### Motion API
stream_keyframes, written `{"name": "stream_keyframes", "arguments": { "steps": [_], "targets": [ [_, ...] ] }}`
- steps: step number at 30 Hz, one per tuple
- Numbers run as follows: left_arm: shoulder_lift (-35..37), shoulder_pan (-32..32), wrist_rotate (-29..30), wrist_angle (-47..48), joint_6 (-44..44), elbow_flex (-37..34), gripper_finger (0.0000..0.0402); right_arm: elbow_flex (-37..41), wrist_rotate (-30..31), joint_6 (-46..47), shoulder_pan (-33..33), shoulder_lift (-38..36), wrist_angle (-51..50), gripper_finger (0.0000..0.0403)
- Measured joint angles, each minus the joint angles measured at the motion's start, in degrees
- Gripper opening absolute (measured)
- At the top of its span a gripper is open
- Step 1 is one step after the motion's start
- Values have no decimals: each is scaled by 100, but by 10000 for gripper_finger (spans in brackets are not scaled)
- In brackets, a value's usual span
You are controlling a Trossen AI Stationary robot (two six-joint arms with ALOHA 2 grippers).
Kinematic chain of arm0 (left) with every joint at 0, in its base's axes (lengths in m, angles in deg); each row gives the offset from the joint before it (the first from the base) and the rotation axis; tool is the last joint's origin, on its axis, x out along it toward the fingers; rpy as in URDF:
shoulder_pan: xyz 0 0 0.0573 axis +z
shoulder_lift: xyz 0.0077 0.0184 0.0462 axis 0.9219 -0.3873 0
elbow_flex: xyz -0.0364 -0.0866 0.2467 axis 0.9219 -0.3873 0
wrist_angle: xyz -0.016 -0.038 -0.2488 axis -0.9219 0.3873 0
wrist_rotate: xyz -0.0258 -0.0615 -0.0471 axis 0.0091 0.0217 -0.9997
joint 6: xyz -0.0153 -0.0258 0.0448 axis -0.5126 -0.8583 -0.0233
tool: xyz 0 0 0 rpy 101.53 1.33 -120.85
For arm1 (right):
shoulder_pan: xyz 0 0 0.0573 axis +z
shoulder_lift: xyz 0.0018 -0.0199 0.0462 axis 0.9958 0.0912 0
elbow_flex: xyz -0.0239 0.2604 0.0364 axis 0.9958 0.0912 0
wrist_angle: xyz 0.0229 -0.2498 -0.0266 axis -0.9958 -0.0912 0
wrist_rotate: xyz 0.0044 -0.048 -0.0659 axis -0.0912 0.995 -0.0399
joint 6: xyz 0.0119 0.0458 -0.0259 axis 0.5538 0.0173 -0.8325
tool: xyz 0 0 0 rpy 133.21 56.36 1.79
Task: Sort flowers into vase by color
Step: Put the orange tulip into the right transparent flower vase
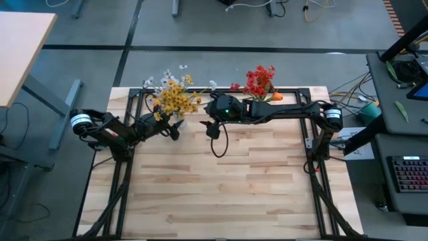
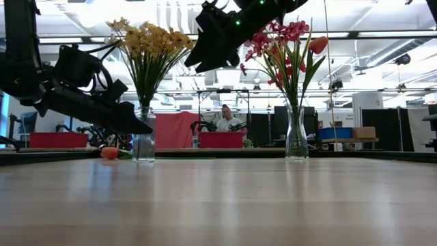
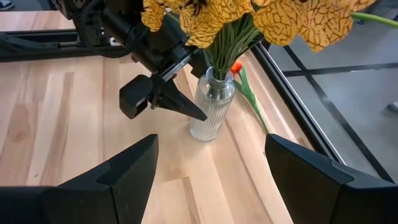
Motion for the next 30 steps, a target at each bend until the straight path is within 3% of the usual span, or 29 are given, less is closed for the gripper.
{"name": "stream_keyframes", "arguments": {
  "steps": [6,17,30],
  "targets": [
    [0,1,-2,0,-167,0,261,0,0,-4,2,0,0,286],
    [2,-6,-54,4,-438,0,327,0,-1,-5,2,2,-8,288],
    [465,-6,-306,64,-600,0,329,0,0,-6,2,7,-84,288]
  ]
}}
